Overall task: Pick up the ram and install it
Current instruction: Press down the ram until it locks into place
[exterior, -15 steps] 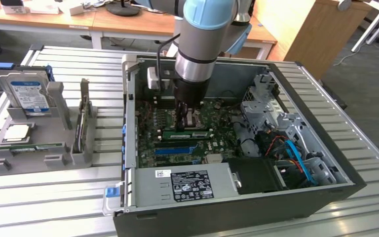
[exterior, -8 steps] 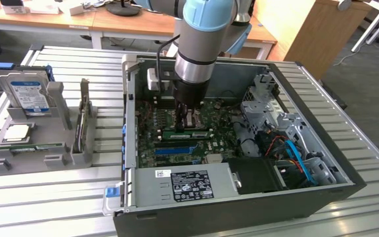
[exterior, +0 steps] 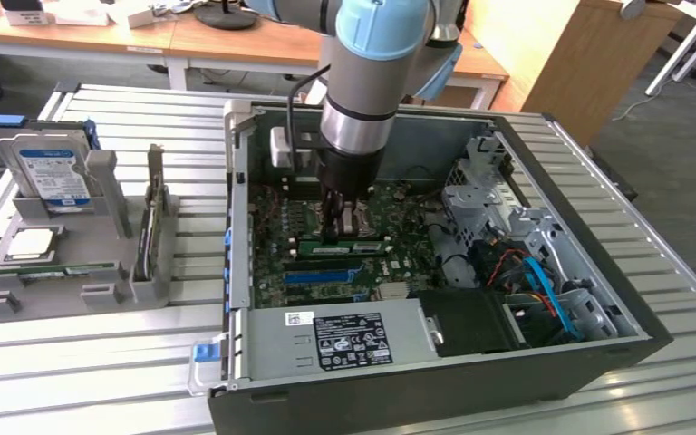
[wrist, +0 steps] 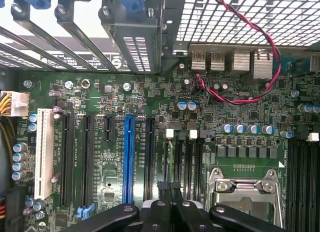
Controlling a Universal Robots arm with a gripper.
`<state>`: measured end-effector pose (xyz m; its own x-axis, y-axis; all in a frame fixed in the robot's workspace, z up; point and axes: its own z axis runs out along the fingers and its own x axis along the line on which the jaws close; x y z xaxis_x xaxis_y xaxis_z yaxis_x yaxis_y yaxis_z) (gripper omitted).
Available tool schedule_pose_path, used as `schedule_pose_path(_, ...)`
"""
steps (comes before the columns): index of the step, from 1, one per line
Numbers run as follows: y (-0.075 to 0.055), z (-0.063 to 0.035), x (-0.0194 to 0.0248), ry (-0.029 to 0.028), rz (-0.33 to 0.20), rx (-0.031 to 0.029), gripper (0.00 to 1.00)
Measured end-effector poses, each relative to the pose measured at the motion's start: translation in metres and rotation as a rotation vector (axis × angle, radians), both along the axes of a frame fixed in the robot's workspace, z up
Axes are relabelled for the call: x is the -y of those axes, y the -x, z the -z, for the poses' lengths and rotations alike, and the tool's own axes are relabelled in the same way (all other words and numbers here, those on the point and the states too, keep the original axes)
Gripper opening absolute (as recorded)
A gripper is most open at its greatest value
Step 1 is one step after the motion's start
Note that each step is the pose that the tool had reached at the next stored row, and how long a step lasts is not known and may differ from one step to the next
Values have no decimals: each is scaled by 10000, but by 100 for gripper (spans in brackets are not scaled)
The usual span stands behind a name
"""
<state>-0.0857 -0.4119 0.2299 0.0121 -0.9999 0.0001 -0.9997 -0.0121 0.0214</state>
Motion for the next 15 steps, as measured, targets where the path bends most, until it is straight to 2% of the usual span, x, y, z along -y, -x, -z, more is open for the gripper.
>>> schedule_pose_path(15, 0, 33, 0, 2, 0, -1, 11)
